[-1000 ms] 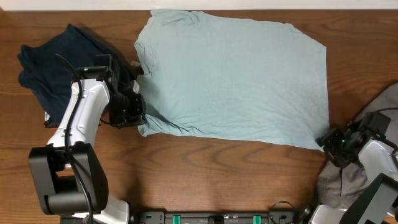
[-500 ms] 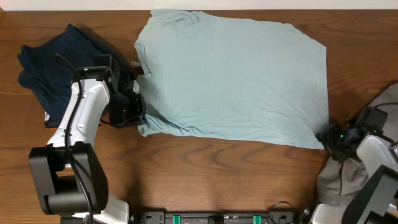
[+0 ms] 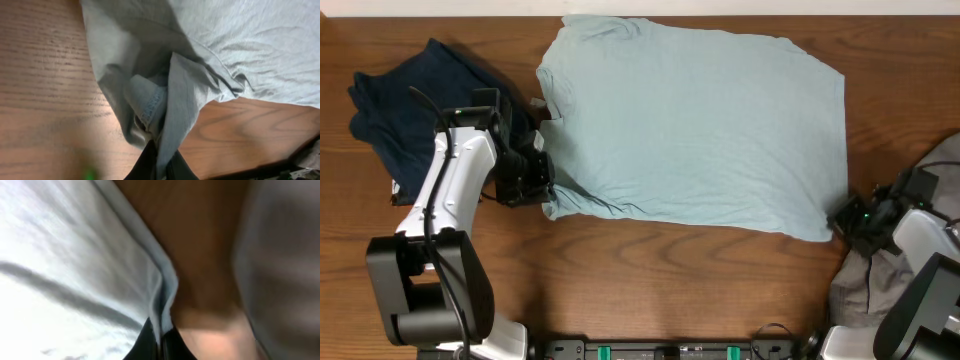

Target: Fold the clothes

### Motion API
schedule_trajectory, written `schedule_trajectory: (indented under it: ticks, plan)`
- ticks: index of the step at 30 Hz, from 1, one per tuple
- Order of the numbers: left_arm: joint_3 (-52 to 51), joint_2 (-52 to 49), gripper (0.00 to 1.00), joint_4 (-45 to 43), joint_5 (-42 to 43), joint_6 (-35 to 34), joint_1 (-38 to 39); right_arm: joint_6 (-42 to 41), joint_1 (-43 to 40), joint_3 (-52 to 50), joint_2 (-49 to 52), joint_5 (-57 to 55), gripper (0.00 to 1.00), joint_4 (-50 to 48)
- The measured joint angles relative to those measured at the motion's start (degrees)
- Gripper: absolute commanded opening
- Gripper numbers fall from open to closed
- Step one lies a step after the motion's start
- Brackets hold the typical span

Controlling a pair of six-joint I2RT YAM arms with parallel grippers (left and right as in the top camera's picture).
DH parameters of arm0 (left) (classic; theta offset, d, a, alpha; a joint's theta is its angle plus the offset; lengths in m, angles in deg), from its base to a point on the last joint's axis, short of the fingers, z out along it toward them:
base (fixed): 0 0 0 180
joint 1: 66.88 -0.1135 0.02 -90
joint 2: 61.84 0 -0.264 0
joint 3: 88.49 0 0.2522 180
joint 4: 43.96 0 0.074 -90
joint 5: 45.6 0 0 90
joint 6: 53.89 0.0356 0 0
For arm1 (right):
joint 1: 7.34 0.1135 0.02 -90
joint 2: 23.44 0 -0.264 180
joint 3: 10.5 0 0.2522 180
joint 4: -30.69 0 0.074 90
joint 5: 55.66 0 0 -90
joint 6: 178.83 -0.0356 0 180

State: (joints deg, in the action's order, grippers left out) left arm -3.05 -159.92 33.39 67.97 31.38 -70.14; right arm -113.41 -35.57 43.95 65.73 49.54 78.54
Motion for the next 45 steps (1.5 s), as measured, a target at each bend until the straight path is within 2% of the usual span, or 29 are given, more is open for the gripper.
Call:
schedule_trajectory:
  ticks: [5, 11, 17, 23, 27, 34, 45]
  plan:
    - [-0.1, 6.9, 0.06, 0.8, 0.0, 0.0, 0.0, 2.1, -1.0, 9.9, -1.4, -0.7, 0.01, 15.4]
    - [-0.1, 22.2, 0.06, 2.6, 0.0, -0.2, 0.0, 4.4, -1.5, 20.1, -8.8, -3.0, 0.01, 25.4]
    - [-0.1, 34.4, 0.06, 5.1, 0.0, -0.9, 0.0, 4.9, -1.6, 21.1, -12.9, -6.6, 0.01, 29.6]
    - [-0.1, 40.4, 0.06, 1.2, 0.0, -1.3, 0.0, 6.1, -1.6, 21.1, -12.9, -8.4, 0.01, 27.1]
    - [-0.1, 37.0, 0.06, -2.7, 0.0, -1.3, 0.0, 6.4, -1.6, 21.1, -12.9, -8.7, 0.01, 22.8]
    - [-0.2, 22.7, 0.06, -14.6, 0.0, -1.2, 0.0, 6.8, -1.4, 21.1, -11.3, -8.7, 0.01, 14.2]
    - [-0.2, -0.5, 0.06, -36.1, 1.1, -1.2, 0.0, 7.1, 3.8, 21.1, 2.8, -8.6, 0.01, -1.3]
